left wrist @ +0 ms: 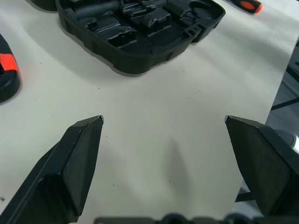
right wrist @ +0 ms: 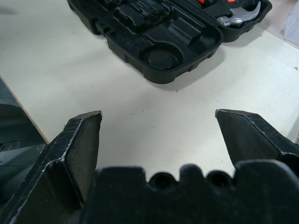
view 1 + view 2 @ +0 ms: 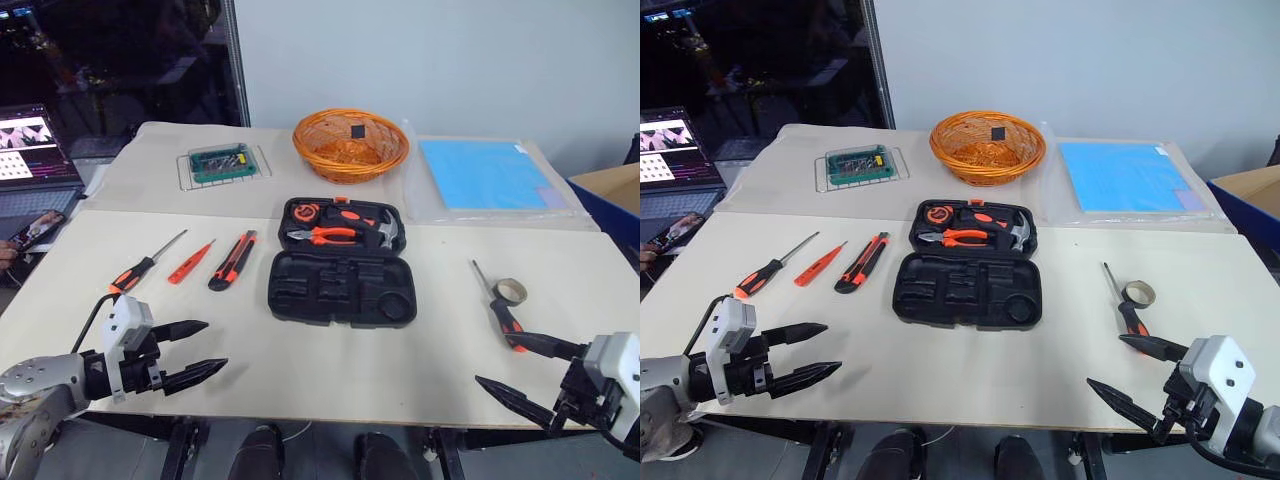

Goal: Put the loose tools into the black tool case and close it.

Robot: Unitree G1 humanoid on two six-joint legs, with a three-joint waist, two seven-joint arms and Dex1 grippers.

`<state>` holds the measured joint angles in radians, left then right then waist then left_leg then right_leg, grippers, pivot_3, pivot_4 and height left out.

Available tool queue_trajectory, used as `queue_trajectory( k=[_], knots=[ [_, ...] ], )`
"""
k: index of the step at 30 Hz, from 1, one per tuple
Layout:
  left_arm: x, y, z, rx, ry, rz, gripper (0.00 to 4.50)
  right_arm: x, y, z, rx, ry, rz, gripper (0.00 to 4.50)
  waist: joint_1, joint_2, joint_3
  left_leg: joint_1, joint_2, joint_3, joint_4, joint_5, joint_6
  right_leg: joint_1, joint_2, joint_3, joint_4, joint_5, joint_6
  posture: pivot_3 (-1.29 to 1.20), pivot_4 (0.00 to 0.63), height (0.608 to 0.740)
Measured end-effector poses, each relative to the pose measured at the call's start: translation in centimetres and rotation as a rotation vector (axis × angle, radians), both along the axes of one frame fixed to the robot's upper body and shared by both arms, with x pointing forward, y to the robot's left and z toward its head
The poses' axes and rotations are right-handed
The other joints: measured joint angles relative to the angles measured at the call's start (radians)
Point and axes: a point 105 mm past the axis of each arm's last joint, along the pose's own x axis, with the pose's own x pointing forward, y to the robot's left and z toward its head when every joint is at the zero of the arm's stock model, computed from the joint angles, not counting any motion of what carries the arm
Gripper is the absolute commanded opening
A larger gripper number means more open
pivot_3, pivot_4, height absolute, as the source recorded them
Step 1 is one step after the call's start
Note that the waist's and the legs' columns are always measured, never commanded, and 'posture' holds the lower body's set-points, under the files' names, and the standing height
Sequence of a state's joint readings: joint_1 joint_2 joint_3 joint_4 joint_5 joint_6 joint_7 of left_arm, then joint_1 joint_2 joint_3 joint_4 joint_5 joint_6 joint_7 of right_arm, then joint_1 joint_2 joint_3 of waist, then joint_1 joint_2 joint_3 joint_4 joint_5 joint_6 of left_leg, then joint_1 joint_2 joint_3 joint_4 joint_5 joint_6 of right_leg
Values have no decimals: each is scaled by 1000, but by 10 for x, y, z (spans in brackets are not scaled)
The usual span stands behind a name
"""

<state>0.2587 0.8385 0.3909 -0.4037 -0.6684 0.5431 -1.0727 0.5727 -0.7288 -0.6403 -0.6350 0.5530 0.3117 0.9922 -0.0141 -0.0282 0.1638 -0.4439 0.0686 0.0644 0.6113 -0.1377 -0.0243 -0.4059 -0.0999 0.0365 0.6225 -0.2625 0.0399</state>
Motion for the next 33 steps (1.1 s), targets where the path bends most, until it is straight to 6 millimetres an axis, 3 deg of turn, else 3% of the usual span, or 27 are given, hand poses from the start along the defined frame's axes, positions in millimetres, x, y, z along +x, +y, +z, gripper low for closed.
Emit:
queue_trajectory(
  k=[2,3,5,7,11,15,18,25,26,29,33],
  knots=[
    [1,0,0,-3,-4,10,4472,1,1,1,4,-8,2,4479,0,0,0,0,-1,1,0,0,0,0,1,-1,1,0,0,0,150,740],
    [9,3,2,-28,-33,83,4472,12,7,6,33,-63,6,4479,-3,-1,-1,2,0,2,-1,0,0,1,1,-1,1,0,0,0,150,740],
    [32,2,12,-113,-100,231,4472,34,32,22,112,-187,64,4479,-8,-2,0,1,0,1,-1,0,0,3,3,-1,3,4,4,0,150,740],
    [46,4,18,-149,-112,333,4472,44,53,32,144,-245,127,4479,-3,-3,0,-1,0,-2,-1,1,1,1,7,-1,7,7,7,0,150,740],
    [76,38,20,-138,-46,607,4472,58,84,45,166,-286,233,4479,9,-4,1,-2,0,-4,-1,4,6,0,10,-3,11,8,8,0,150,740],
    [98,69,44,-49,-62,715,4472,59,112,57,192,-254,381,4479,9,-10,3,-2,0,-4,-1,4,6,1,9,-3,9,8,7,0,150,740],
    [111,95,52,60,-61,774,4472,56,124,63,190,-228,463,4479,9,-11,3,-2,0,-3,-1,3,5,1,8,-3,8,9,7,0,150,740],
    [129,130,23,287,86,735,4472,52,138,76,200,-246,536,4479,16,-12,3,-4,0,-3,-1,3,4,0,9,-4,8,9,6,0,150,740],
    [132,135,17,323,103,727,3948,52,138,76,195,-248,538,4500,17,-12,3,-5,0,-3,-1,3,4,-1,9,-5,8,9,6,0,150,740],
    [133,143,7,364,135,706,3008,52,138,77,187,-250,531,4500,20,-13,2,-9,0,-3,0,4,6,-4,9,-5,9,9,6,0,150,740],
    [135,141,9,361,121,637,1444,50,137,78,173,-265,516,4500,24,-14,2,-16,0,-3,3,4,6,-13,8,-5,16,9,6,0,150,740]
  ],
)
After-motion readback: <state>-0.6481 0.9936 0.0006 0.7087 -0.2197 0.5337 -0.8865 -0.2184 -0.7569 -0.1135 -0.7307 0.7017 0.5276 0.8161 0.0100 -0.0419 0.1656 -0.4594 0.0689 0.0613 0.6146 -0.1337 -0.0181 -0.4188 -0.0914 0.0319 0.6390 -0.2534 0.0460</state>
